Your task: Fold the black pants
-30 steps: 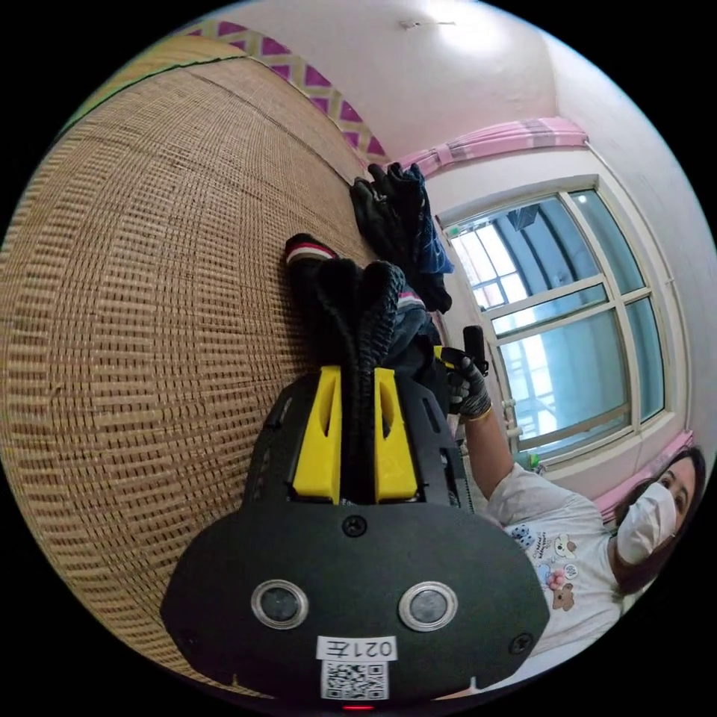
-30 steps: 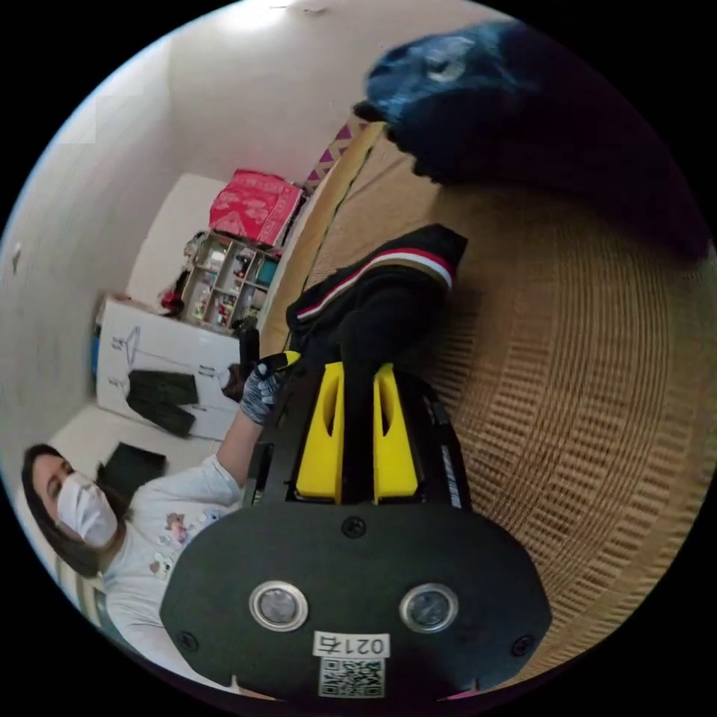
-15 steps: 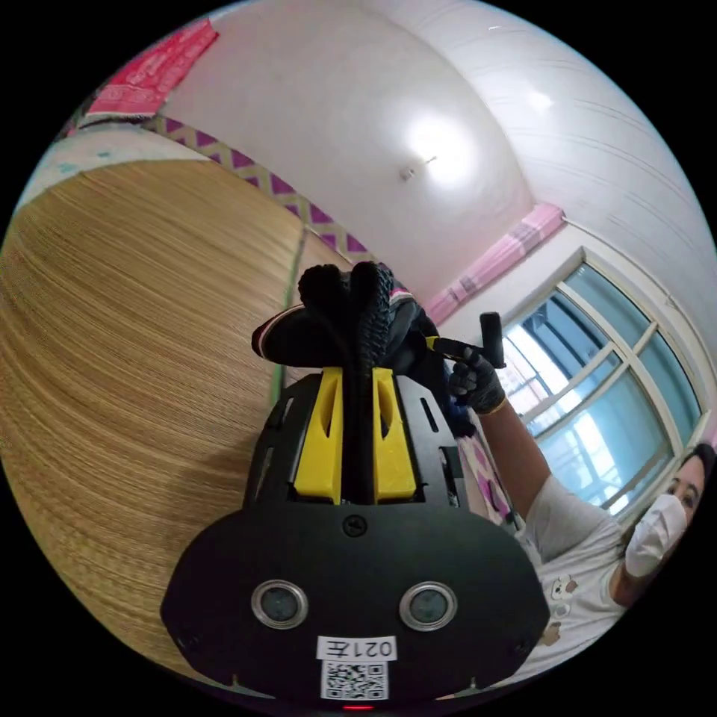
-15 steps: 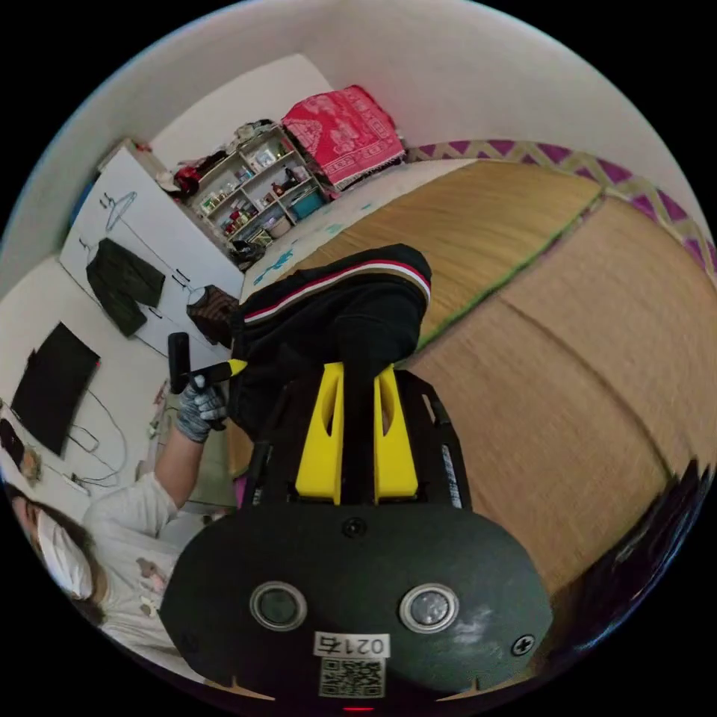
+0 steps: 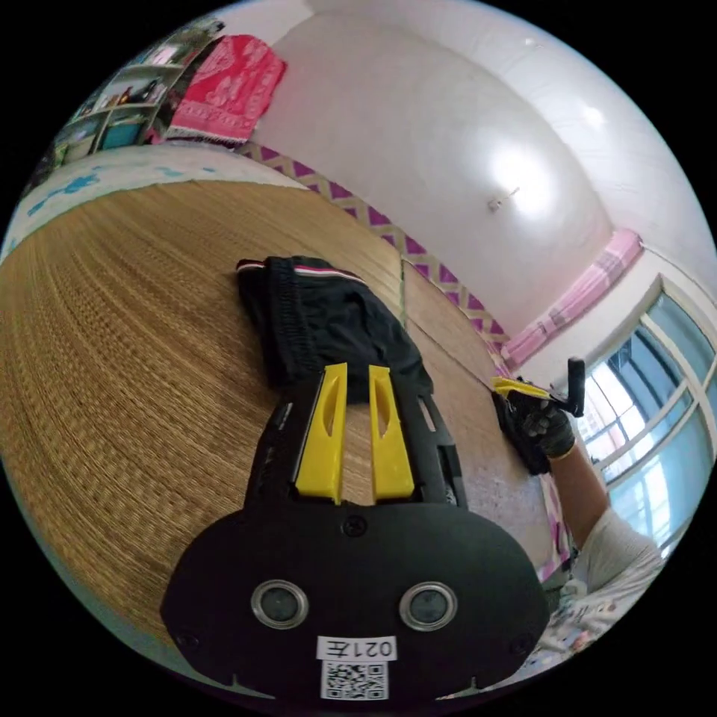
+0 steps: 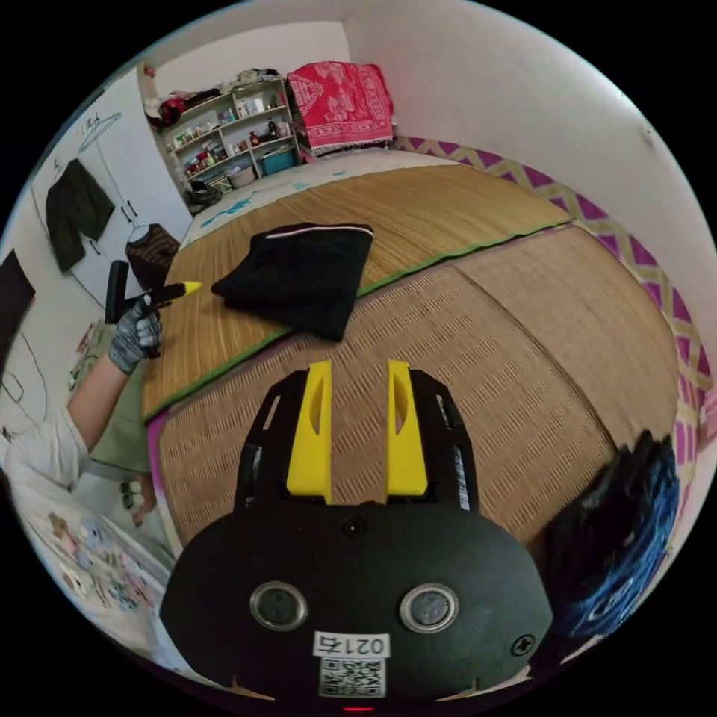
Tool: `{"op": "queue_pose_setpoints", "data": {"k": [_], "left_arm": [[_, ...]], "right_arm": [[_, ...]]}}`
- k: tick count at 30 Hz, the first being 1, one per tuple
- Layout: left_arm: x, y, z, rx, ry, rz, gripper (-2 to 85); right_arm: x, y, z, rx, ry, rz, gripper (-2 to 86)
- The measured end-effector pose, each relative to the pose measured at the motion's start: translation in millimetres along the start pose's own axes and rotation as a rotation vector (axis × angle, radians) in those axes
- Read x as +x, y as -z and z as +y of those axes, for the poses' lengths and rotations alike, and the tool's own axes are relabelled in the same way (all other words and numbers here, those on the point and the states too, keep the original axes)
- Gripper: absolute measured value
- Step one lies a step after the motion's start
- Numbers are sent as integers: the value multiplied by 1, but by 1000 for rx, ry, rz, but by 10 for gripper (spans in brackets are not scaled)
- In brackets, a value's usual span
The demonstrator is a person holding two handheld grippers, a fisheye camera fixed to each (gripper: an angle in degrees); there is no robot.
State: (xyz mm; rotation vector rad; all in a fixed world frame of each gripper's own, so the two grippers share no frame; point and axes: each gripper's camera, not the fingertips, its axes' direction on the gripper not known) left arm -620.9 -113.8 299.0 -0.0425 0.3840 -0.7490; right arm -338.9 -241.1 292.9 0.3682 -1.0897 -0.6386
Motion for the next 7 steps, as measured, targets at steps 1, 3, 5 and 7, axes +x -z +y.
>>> {"op": "queue_pose_setpoints", "data": {"k": [1, 3, 5, 7], "left_arm": [[25, 0, 12, 30, -88, -26, 51], [59, -6, 29, 27, -195, -55, 54], [87, -16, 45, -2, -250, -47, 61], [119, -30, 64, -45, -271, -40, 55]], "right_arm": [[-2, 14, 31, 13, 5, 59, 116], [-3, 32, 75, 27, 5, 161, 120], [2, 59, 130, 103, -11, 357, 126], [11, 73, 162, 158, -16, 528, 130]]}}
